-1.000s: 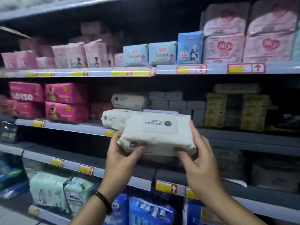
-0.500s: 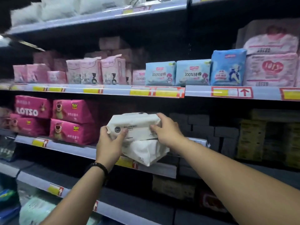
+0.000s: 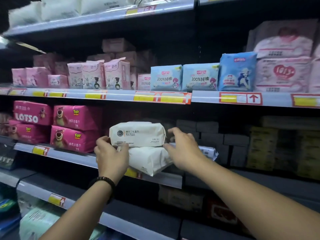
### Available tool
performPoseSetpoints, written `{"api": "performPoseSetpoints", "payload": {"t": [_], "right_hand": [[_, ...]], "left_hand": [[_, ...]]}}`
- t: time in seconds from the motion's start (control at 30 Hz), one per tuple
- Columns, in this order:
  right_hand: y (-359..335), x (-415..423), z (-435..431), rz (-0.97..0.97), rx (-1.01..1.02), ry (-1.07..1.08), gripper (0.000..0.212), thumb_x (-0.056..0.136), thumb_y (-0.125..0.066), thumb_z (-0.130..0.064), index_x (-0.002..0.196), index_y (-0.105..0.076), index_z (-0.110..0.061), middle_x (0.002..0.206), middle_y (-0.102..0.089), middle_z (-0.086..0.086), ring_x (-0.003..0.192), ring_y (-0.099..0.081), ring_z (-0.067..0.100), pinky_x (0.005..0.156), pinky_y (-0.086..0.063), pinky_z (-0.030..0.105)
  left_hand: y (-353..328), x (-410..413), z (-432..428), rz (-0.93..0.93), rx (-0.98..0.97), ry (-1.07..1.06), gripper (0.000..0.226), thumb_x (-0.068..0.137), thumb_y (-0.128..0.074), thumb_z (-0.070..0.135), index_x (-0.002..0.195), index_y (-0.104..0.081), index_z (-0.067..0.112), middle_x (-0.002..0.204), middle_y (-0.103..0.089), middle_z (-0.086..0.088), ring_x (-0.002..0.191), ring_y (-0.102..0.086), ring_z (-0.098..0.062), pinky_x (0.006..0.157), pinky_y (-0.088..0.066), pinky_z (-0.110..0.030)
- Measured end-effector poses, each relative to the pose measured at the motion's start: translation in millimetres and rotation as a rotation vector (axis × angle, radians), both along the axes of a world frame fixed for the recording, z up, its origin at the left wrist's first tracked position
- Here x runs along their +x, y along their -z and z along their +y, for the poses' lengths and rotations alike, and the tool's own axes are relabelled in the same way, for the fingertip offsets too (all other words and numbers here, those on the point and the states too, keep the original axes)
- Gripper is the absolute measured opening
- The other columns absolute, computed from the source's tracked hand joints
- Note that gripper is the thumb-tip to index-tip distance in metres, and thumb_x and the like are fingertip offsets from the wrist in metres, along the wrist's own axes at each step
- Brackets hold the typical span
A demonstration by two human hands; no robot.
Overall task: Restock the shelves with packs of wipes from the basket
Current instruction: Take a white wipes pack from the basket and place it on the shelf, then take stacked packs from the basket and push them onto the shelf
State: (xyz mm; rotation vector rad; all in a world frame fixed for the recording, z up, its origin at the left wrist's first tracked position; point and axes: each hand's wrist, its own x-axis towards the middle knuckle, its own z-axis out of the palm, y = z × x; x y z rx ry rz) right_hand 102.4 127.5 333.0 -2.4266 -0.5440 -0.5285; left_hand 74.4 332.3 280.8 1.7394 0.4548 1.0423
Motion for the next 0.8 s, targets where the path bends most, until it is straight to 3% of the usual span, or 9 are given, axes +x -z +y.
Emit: {"api": "performPoseSetpoints", "payload": {"t": [0.07,0.13,0.23,0.33,0.4,0.53,0.63,0.7,0.8], "right_hand": [[11,-27,-30,0.001,-0.085,-0.052,0.036,0.102,-0.061,-0.037,0.137,-0.057,-0.030,0.126,-0.067,-0.006,0.125,-0.051,0.018,0.105,-0.048,0.041],[28,-53,-62,0.034,-0.140,-0.091,0.024,0.100,-0.065,-0.039,0.122,-0.066,-0.029,0.114,-0.070,-0.009,0.109,-0.060,0.013,0.096,-0.052,0.034],[64,-90,-113,0.107,-0.214,-0.092,0.017,0.095,-0.069,-0.043,0.107,-0.070,-0.030,0.099,-0.071,-0.012,0.091,-0.065,0.007,0.083,-0.054,0.030],[105,-123,-172,0.199,-0.277,-0.082,0.010,0.093,-0.069,-0.039,0.091,-0.066,-0.030,0.083,-0.067,-0.010,0.076,-0.061,0.005,0.068,-0.048,0.024],[136,-146,-214,0.298,-0.320,-0.050,0.010,0.096,-0.068,-0.035,0.089,-0.067,-0.026,0.080,-0.066,-0.010,0.071,-0.056,0.006,0.059,-0.040,0.018],[211,-185,-302,0.482,-0.331,0.058,0.010,0.097,-0.071,-0.031,0.098,-0.076,-0.022,0.084,-0.073,-0.006,0.078,-0.064,0.009,0.071,-0.047,0.028],[277,-215,-364,0.634,-0.297,0.210,0.010,0.095,-0.075,-0.028,0.102,-0.077,-0.021,0.096,-0.078,0.000,0.088,-0.070,0.011,0.076,-0.049,0.025],[318,-236,-398,0.688,-0.252,0.319,0.011,0.091,-0.079,-0.031,0.099,-0.073,-0.026,0.092,-0.074,-0.001,0.093,-0.073,0.019,0.079,-0.051,0.027],[357,-253,-425,0.838,-0.309,0.382,0.052,0.083,-0.087,-0.041,0.128,-0.069,-0.020,0.116,-0.075,0.001,0.111,-0.071,0.021,0.092,-0.053,0.028]], "left_hand": [[5,-26,-31,-0.088,0.121,-0.035,0.052,0.086,-0.073,0.018,0.128,-0.042,0.016,0.131,-0.049,-0.012,0.118,-0.048,-0.030,0.108,-0.041,-0.047],[18,-46,-61,-0.125,0.281,0.109,0.039,0.085,-0.074,0.016,0.112,-0.049,0.025,0.119,-0.057,-0.001,0.106,-0.054,-0.022,0.097,-0.045,-0.040],[47,-76,-115,0.038,0.458,0.539,0.016,0.088,-0.073,0.021,0.090,-0.063,0.033,0.092,-0.071,0.012,0.086,-0.068,-0.008,0.079,-0.054,-0.027],[84,-105,-180,0.241,0.588,0.863,0.004,0.090,-0.070,0.032,0.092,-0.067,0.030,0.083,-0.073,0.015,0.075,-0.067,0.003,0.073,-0.055,-0.024],[114,-120,-221,0.357,0.665,1.018,0.009,0.095,-0.069,0.037,0.094,-0.068,0.028,0.075,-0.068,0.017,0.065,-0.059,0.010,0.064,-0.045,-0.014],[183,-139,-294,0.548,0.831,1.238,0.021,0.096,-0.071,0.040,0.111,-0.071,0.026,0.092,-0.070,0.014,0.073,-0.060,0.006,0.065,-0.040,-0.006],[242,-146,-332,0.682,0.861,1.320,0.020,0.094,-0.070,0.040,0.109,-0.072,0.027,0.099,-0.076,0.008,0.090,-0.070,-0.009,0.082,-0.054,-0.022],[280,-153,-347,0.725,0.887,1.313,0.019,0.096,-0.068,0.038,0.109,-0.071,0.025,0.100,-0.075,0.007,0.093,-0.071,-0.015,0.079,-0.054,-0.028],[325,-159,-359,0.834,1.143,1.284,0.024,0.098,-0.063,0.040,0.119,-0.069,0.029,0.118,-0.072,0.004,0.104,-0.068,-0.022,0.080,-0.053,-0.030]]}}
